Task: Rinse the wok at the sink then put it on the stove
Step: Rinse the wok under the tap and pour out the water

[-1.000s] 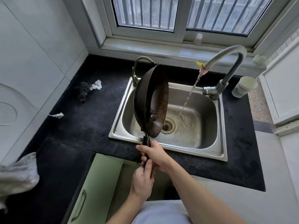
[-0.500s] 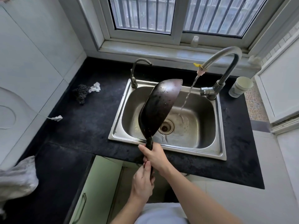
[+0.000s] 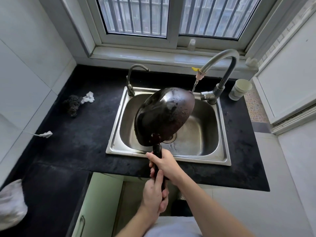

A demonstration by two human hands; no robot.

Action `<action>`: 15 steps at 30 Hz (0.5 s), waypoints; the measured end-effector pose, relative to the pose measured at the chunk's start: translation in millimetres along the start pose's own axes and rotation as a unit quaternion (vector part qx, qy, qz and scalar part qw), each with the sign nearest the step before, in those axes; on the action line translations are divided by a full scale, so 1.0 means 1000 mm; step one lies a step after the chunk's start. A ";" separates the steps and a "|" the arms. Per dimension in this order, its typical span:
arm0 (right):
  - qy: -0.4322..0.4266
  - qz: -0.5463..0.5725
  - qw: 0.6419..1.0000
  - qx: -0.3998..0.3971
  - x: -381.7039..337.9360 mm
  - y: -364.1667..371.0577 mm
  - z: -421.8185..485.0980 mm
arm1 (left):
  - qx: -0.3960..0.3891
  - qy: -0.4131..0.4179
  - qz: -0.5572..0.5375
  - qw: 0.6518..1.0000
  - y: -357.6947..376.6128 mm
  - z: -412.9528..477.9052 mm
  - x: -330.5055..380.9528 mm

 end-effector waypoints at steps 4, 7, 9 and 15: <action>-0.006 -0.042 0.999 0.034 -0.006 -0.007 0.005 | -0.001 0.029 0.041 0.999 0.002 0.004 0.003; -0.019 -0.066 0.996 0.053 -0.013 -0.014 0.005 | -0.002 0.041 0.057 0.998 0.007 0.008 0.007; -0.023 -0.076 0.995 0.061 -0.018 -0.018 0.006 | -0.003 0.049 0.061 0.997 0.013 0.010 0.010; -0.028 -0.065 0.996 0.056 -0.027 -0.034 0.015 | 0.005 0.054 0.072 0.996 0.029 0.017 0.020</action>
Point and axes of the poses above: each hand's wrist, its own z-axis towards the middle knuckle, its own y-axis out of the palm, x = y × z, the point moved 5 cm from there along z, towards the middle knuckle, and after that the axes turned 3 degrees about x, right-handed, at the moved point
